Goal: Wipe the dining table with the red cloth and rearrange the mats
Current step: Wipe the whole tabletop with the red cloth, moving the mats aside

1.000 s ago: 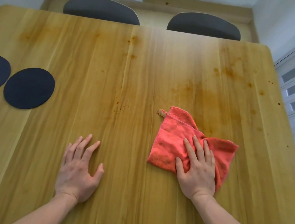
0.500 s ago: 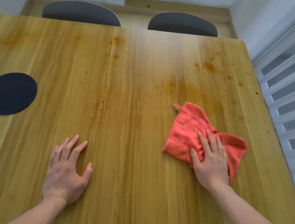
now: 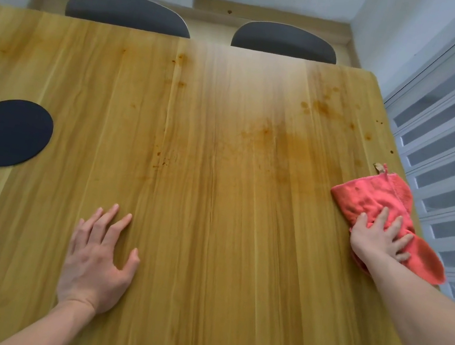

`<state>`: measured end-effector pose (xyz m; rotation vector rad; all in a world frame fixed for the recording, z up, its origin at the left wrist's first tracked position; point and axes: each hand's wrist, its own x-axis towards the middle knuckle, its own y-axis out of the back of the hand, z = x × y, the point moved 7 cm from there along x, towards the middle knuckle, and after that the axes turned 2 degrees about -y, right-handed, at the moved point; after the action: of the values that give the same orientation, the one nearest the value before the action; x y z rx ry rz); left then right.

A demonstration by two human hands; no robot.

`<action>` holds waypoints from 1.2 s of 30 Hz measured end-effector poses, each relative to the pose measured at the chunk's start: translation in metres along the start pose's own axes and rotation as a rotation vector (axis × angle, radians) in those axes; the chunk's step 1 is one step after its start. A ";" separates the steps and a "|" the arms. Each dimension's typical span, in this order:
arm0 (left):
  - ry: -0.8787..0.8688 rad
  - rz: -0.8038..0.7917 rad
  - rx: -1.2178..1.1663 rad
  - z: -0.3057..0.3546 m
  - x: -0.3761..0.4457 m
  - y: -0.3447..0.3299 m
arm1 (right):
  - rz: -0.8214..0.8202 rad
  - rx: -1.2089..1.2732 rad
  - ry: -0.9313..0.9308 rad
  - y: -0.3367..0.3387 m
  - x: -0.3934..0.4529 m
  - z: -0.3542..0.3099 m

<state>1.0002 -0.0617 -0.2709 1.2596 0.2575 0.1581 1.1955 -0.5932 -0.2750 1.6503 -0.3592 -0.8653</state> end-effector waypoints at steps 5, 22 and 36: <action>0.000 -0.018 0.010 0.001 0.000 -0.002 | -0.020 -0.040 0.085 -0.016 -0.031 -0.055; 0.023 -0.031 -0.002 0.002 0.000 -0.002 | -0.036 -0.083 0.706 -0.032 -0.064 -0.098; 0.014 -0.048 -0.005 0.000 0.000 0.000 | -0.053 -0.147 0.406 -0.045 -0.093 -0.158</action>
<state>1.0002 -0.0613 -0.2714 1.2462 0.2993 0.1264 1.2340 -0.4080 -0.2781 1.6556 0.0290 -0.5605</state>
